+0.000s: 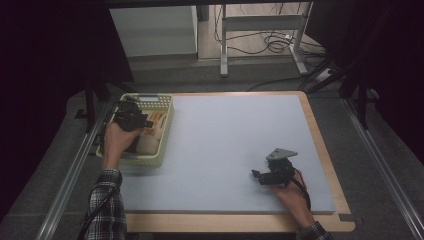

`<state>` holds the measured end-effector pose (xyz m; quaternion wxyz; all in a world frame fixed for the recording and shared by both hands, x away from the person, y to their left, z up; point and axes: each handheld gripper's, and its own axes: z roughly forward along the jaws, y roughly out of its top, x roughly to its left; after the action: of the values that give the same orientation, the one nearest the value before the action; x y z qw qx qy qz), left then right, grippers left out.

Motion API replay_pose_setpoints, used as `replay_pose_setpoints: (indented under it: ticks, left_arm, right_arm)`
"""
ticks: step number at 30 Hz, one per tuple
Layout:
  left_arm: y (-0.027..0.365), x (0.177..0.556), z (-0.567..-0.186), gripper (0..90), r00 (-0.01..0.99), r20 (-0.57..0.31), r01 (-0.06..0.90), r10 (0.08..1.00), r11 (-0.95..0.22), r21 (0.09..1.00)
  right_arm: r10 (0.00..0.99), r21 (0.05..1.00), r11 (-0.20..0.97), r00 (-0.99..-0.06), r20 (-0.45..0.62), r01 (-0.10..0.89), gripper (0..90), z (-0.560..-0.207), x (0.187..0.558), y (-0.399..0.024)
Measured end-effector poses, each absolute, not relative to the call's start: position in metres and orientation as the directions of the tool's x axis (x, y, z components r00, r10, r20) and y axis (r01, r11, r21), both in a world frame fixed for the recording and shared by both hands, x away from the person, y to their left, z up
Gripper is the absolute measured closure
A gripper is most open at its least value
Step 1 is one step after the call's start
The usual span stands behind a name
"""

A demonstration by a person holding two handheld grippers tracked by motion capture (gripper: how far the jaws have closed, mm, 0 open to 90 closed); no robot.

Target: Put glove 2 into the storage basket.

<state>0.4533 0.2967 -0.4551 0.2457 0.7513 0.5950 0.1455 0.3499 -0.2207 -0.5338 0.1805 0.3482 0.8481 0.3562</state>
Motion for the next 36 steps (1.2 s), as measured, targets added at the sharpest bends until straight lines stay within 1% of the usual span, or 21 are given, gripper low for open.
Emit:
replay_pose_setpoints:
  ticks: [1,3,5,6,8,10,12,15,17,22,26,27,29,31,36]
  left_arm:
    - [0.299,0.454,-0.457,38.8,0.225,-0.053,0.827,0.973,-0.162,0.539]
    - [0.301,0.457,-0.464,52.0,0.211,-0.030,0.840,0.977,-0.165,0.517]
    - [0.299,0.463,-0.477,59.9,0.205,-0.026,0.861,0.978,-0.167,0.480]
    - [0.297,0.466,-0.484,62.3,0.203,-0.028,0.871,0.979,-0.167,0.463]
    - [0.293,0.469,-0.490,66.1,0.210,-0.038,0.873,0.977,-0.170,0.457]
    - [0.290,0.470,-0.492,68.4,0.217,-0.073,0.870,0.973,-0.159,0.467]
    - [0.286,0.471,-0.492,68.9,0.231,-0.095,0.870,0.968,-0.162,0.466]
    - [0.282,0.470,-0.491,69.6,0.239,-0.092,0.868,0.967,-0.170,0.466]
    - [0.285,0.469,-0.490,67.7,0.237,-0.084,0.867,0.968,-0.172,0.468]
    - [0.292,0.465,-0.486,50.2,0.216,-0.064,0.851,0.974,-0.156,0.502]
    - [0.295,0.460,-0.480,38.5,0.212,-0.060,0.835,0.976,-0.149,0.530]
    - [0.296,0.459,-0.479,37.1,0.213,-0.059,0.831,0.975,-0.148,0.536]
    - [0.296,0.457,-0.475,31.5,0.210,-0.053,0.824,0.976,-0.147,0.547]
    - [0.297,0.455,-0.473,27.8,0.217,-0.042,0.818,0.975,-0.159,0.553]
    - [0.298,0.449,-0.468,21.0,0.228,-0.057,0.798,0.972,-0.153,0.582]
  right_arm:
    - [0.719,0.730,0.504,-0.692,-0.058,0.462,19.2,-0.534,0.350,-0.221]
    - [0.720,0.730,0.503,-0.692,-0.058,0.463,19.2,-0.534,0.350,-0.221]
    - [0.720,0.730,0.503,-0.692,-0.058,0.463,19.2,-0.534,0.350,-0.221]
    - [0.720,0.730,0.503,-0.692,-0.058,0.463,19.3,-0.534,0.350,-0.221]
    - [0.720,0.730,0.503,-0.692,-0.057,0.463,19.2,-0.534,0.350,-0.221]
    - [0.720,0.730,0.503,-0.692,-0.057,0.463,19.3,-0.534,0.350,-0.221]
    - [0.720,0.730,0.503,-0.692,-0.057,0.463,19.2,-0.534,0.350,-0.221]
    - [0.720,0.730,0.503,-0.692,-0.057,0.463,19.3,-0.534,0.350,-0.221]
    - [0.720,0.730,0.503,-0.692,-0.057,0.463,19.3,-0.534,0.350,-0.221]
    - [0.720,0.730,0.503,-0.692,-0.057,0.463,19.2,-0.534,0.350,-0.221]
    - [0.719,0.730,0.504,-0.692,-0.058,0.463,19.3,-0.534,0.350,-0.221]
    - [0.720,0.730,0.503,-0.692,-0.058,0.463,19.3,-0.534,0.350,-0.221]
    - [0.720,0.729,0.503,-0.692,-0.058,0.463,19.3,-0.534,0.350,-0.221]
    - [0.720,0.729,0.504,-0.692,-0.058,0.463,19.2,-0.534,0.350,-0.221]
    - [0.719,0.730,0.504,-0.692,-0.058,0.462,19.2,-0.534,0.350,-0.221]
